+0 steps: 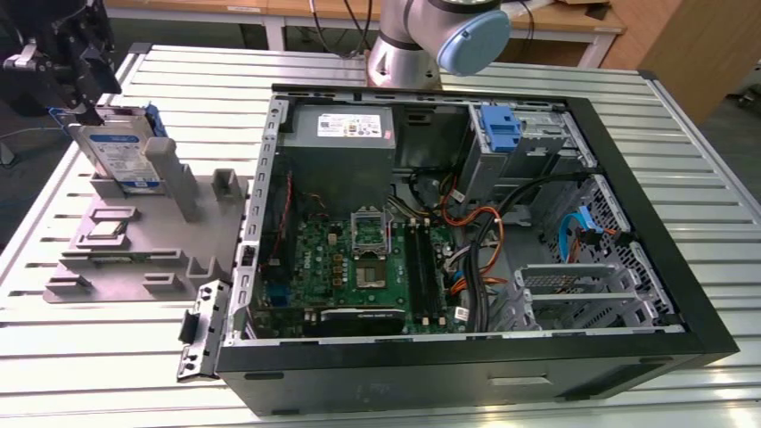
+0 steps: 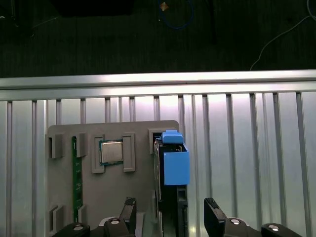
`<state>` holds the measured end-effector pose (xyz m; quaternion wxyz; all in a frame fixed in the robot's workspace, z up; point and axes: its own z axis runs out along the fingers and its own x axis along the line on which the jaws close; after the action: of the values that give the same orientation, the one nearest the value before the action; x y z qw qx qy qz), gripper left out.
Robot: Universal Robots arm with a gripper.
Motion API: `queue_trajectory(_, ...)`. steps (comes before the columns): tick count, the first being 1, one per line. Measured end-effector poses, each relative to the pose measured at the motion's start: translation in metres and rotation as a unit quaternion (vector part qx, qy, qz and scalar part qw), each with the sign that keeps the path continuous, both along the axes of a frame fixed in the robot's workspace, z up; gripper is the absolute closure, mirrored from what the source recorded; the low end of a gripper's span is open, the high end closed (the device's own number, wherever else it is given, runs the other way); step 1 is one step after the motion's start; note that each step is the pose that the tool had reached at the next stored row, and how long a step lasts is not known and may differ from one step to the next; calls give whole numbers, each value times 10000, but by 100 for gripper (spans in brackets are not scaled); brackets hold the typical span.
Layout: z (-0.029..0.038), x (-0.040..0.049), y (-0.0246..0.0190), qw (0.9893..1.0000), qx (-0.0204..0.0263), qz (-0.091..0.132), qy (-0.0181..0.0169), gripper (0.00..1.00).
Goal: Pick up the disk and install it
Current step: 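Pick up the disk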
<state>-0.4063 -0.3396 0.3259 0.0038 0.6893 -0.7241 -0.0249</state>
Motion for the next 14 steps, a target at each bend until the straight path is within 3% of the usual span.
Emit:
queue_trajectory(9,-160,-3,0,10000,0,0,-21,35)
queue_trajectory(12,-198,-21,0,10000,1,0,-58,35)
queue_trajectory(14,-216,-39,0,9999,2,0,-106,35)
